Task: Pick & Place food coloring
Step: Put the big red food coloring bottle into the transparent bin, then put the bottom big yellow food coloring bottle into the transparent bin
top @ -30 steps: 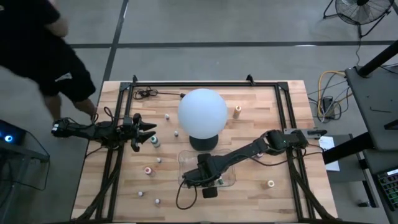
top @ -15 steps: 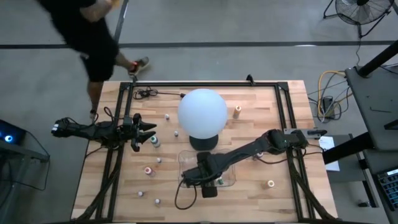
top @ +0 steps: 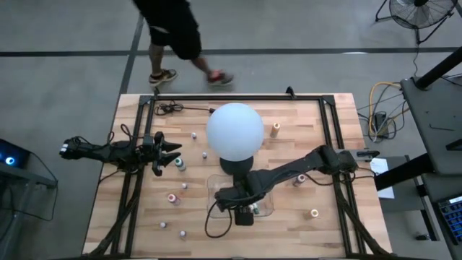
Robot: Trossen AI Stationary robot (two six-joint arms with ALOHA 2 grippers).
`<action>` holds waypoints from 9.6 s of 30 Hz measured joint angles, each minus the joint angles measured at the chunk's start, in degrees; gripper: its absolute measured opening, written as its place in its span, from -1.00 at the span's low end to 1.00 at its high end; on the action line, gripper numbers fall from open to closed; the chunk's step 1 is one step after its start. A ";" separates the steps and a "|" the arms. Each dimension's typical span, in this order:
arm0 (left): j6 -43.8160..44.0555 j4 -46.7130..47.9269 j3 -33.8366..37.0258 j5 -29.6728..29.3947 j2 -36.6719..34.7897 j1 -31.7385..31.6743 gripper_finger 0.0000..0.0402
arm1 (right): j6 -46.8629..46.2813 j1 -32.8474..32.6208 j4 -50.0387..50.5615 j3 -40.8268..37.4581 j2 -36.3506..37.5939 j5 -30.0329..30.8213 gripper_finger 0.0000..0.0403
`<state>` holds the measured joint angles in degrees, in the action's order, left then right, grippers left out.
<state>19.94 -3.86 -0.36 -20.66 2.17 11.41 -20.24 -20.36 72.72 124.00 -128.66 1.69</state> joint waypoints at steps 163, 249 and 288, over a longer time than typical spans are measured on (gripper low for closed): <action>-0.01 -0.02 0.00 0.02 0.02 0.00 -0.20 | -5.67 -0.37 8.81 -12.24 21.32 -3.14 -0.43; 0.00 0.00 0.00 0.02 0.00 -0.01 -0.20 | -31.92 5.20 -8.23 -27.95 13.57 2.55 -0.29; 0.00 -0.04 0.00 0.01 0.01 -0.01 -0.20 | -11.23 -5.30 6.61 -27.73 34.26 2.06 0.47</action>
<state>19.94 -3.90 -0.36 -20.65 2.19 11.40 -31.47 -25.66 79.33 96.27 -94.40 3.75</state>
